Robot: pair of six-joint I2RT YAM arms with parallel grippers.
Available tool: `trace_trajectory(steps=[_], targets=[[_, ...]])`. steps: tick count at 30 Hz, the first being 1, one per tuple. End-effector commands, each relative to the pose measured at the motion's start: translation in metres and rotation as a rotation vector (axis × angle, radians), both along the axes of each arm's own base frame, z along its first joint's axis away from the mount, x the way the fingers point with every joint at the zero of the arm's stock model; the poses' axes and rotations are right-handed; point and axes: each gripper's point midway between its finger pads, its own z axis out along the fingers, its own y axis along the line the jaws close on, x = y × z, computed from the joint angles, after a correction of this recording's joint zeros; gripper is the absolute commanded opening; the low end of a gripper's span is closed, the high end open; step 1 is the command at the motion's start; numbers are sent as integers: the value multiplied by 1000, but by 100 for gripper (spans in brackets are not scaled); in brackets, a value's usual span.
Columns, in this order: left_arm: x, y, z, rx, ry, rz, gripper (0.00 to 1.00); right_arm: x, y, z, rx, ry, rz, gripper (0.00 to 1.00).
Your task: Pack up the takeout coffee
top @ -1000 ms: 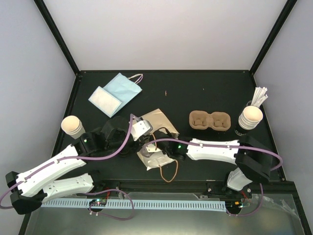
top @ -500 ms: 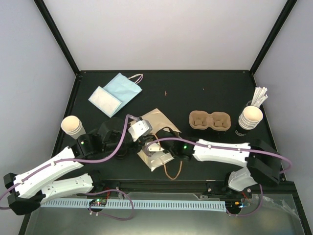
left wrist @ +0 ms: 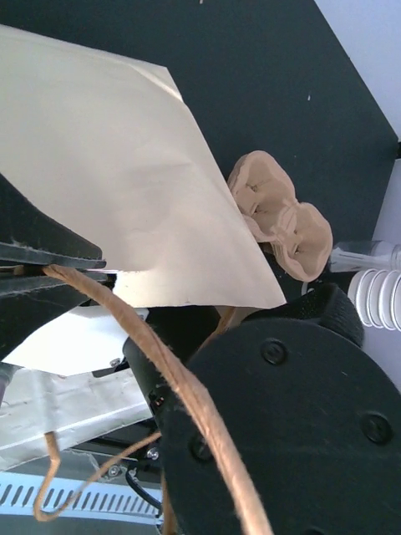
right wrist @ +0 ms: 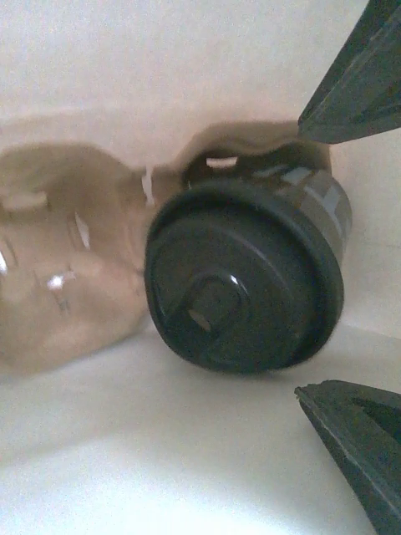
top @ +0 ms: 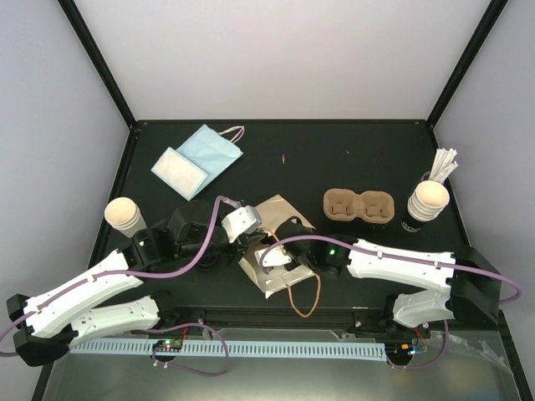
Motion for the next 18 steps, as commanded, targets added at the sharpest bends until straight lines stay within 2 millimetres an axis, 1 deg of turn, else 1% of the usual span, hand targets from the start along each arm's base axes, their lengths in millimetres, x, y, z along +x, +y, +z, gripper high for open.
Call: trace_trajectory(steps=[1, 5, 8, 10, 12, 16, 18], targets=[[-12, -15, 38, -118, -36, -89, 2, -3, 2, -8, -38, 35, 19, 83], [-12, -21, 35, -133, -24, -104, 2, 0, 14, 1, -4, 53, -2, 86], [-10, -24, 35, -145, -23, -103, 2, -7, 25, 13, 42, 73, 17, 88], [-8, -25, 35, -146, -25, -97, 2, -15, 31, 15, 46, 66, 30, 89], [-7, -26, 37, -146, -27, -93, 2, -16, 33, 11, 24, 58, 2, 89], [-10, -25, 41, -150, -32, -105, 2, -6, 30, -4, -28, 38, -78, 89], [-11, -23, 43, -157, -36, -107, 2, 0, 29, -8, -34, 16, -111, 89]])
